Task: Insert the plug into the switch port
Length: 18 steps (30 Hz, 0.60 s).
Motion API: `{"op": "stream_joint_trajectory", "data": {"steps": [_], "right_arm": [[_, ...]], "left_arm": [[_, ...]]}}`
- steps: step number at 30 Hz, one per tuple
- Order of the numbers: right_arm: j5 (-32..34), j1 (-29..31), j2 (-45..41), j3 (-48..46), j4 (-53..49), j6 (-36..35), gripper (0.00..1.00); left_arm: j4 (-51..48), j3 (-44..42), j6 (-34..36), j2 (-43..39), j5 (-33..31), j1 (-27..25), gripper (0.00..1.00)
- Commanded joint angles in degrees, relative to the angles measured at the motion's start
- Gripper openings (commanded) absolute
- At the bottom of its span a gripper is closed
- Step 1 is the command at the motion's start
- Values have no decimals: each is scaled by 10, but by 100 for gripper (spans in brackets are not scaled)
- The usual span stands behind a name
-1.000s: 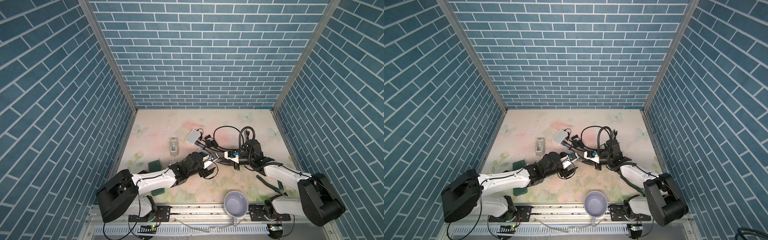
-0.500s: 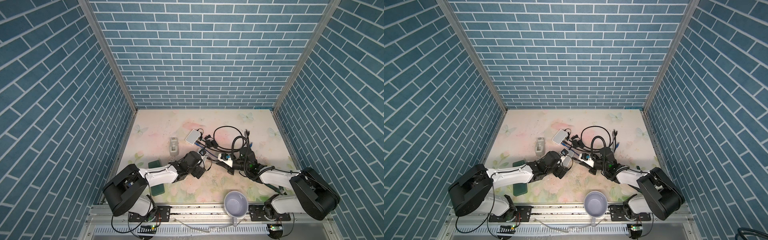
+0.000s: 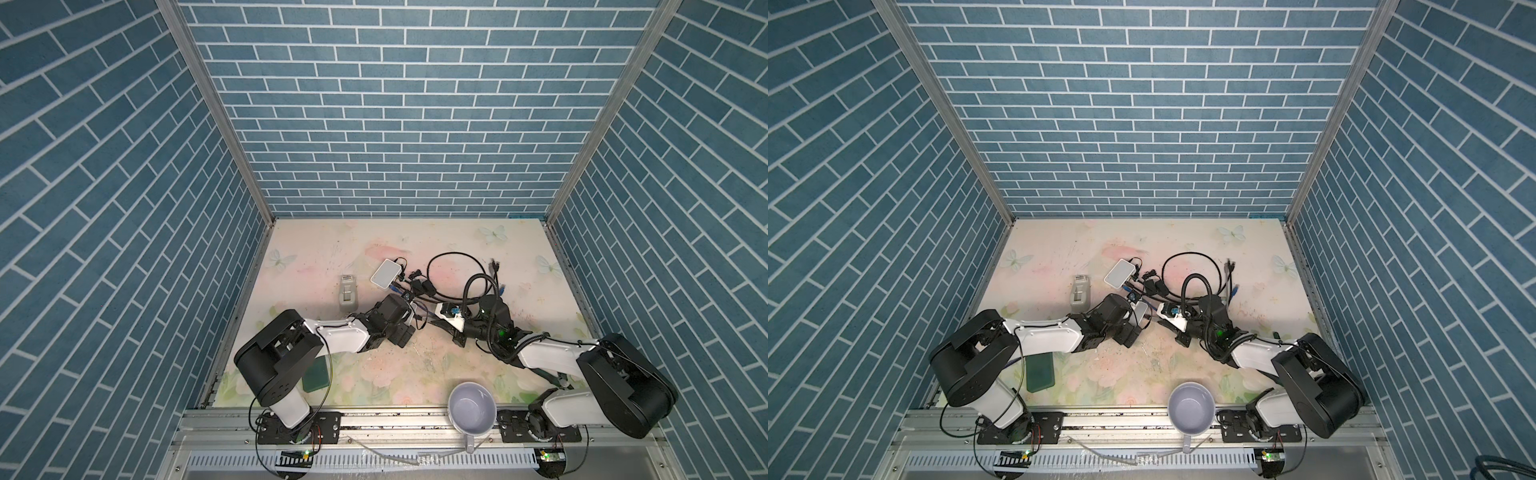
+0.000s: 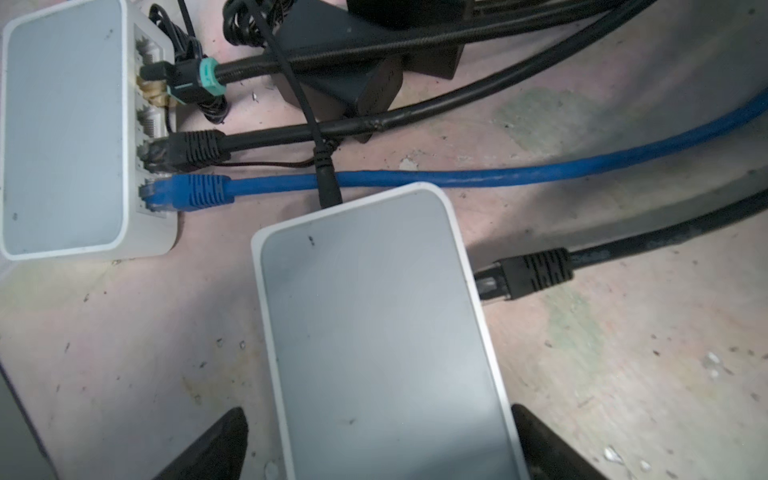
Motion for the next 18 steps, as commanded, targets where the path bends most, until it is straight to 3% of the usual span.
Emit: {"op": "stream_joint_trajectory", "data": {"steps": [1,9,18], "right_arm": [[4,5,11,-16,22,23,0],[15,14,39,-20,58,44,0],[104,51,49,-39,119,72,0]], "left_arm": [[1,2,-16,13,4,14,89],[26,-9,-24,21,43,24,55],[16,9,-78,-4,86,27,45]]}}
